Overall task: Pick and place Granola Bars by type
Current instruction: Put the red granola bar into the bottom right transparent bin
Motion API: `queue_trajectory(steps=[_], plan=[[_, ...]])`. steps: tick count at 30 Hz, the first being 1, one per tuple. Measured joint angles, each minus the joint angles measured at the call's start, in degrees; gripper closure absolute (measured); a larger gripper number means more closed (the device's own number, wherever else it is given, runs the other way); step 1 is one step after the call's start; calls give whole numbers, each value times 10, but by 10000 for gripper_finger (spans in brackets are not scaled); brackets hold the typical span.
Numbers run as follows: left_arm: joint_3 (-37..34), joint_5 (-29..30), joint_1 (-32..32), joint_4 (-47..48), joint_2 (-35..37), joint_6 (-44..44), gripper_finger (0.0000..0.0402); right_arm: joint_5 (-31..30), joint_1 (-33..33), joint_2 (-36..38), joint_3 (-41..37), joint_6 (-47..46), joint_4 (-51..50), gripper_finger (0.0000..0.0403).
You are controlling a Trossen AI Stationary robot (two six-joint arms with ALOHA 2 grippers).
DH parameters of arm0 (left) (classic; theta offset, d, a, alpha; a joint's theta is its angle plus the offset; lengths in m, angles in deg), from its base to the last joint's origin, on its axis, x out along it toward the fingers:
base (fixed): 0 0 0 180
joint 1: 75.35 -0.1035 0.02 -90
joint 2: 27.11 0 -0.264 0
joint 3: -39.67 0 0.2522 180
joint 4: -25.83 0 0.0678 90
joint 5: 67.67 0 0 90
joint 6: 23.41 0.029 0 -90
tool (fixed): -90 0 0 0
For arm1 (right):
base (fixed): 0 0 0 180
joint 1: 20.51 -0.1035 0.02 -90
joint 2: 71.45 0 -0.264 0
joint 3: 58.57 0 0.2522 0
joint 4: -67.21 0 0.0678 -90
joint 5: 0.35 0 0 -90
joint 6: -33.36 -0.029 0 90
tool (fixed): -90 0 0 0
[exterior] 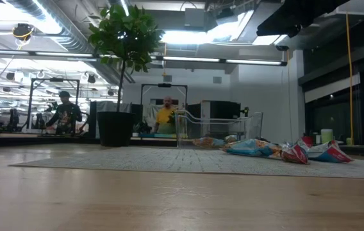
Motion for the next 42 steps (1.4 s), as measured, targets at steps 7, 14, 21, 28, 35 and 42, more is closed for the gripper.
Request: queue_trajectory(steps=[7, 14, 21, 28, 35, 42], plan=[[0, -110, -86, -137, -15, 196, 254, 0, 0, 0, 0, 0, -1, 276], [0, -247, -166, -245, -68, 333, 252, 0, 0, 0, 0, -8, -31, 276], [0, -355, -208, -276, -122, 342, 259, 38, 0, 0, 0, -126, -121, 272], [0, -391, -214, -275, -148, 347, 260, 72, 0, 0, 0, -238, -252, 209], [0, -354, -214, -276, -147, 361, 266, 48, 0, 0, -6, -329, -323, 129], [0, -327, -229, -280, -145, 357, 268, 42, 4, 0, -79, -425, -312, 102]])
